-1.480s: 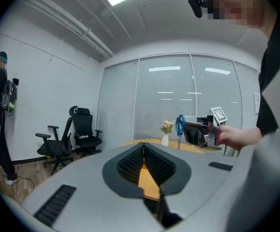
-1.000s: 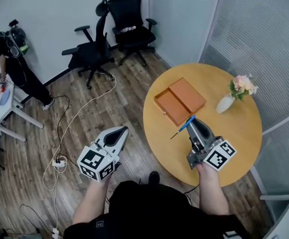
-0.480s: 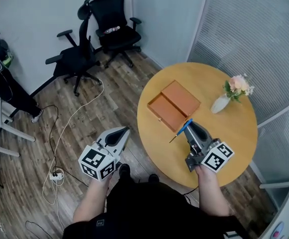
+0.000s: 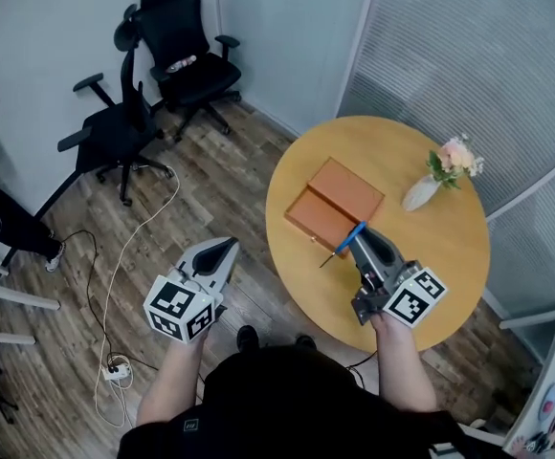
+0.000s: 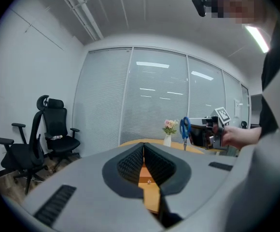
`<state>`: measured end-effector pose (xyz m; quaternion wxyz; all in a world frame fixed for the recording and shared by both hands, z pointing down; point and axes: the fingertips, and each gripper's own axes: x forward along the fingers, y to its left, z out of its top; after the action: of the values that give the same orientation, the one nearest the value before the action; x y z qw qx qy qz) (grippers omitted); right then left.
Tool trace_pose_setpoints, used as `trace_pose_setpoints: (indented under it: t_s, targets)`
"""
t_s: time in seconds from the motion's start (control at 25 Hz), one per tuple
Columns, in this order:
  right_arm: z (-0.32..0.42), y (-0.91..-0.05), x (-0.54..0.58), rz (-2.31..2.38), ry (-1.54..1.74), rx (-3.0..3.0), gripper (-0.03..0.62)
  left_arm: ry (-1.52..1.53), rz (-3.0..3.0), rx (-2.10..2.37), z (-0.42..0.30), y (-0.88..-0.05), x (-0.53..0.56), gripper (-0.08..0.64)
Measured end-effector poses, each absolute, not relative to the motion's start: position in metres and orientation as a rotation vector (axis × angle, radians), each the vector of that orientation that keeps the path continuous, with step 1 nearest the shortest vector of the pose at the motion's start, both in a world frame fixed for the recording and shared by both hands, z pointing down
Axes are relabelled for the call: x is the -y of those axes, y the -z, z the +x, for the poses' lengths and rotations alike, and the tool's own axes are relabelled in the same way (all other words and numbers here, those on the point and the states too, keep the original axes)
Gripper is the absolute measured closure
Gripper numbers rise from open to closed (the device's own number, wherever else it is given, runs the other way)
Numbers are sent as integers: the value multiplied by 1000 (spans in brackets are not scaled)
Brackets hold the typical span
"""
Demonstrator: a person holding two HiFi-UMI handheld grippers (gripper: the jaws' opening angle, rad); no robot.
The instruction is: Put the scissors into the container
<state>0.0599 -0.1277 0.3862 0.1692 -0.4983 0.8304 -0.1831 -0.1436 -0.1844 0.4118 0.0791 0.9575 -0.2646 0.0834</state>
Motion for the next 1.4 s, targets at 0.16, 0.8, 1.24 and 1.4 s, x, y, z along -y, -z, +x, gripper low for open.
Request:
trace_pose_setpoints:
  t_s: [0.16,0.8,1.24,1.4]
  targets:
    - [58,-385,127,-1513,499,-2300,508,-246,2881,692,-145,-417,198,546]
    - [146,-389,144,-1702,420,-2163,508,-249,2898,463,-49,-423,250,546]
    - [182,-433,178,-1757,530,-2175,508,-342,2926,438,3,-441,277,546]
    - [179,-470,202,-1845,597,-2298,508,-369,2915,410,9,-454,297,546]
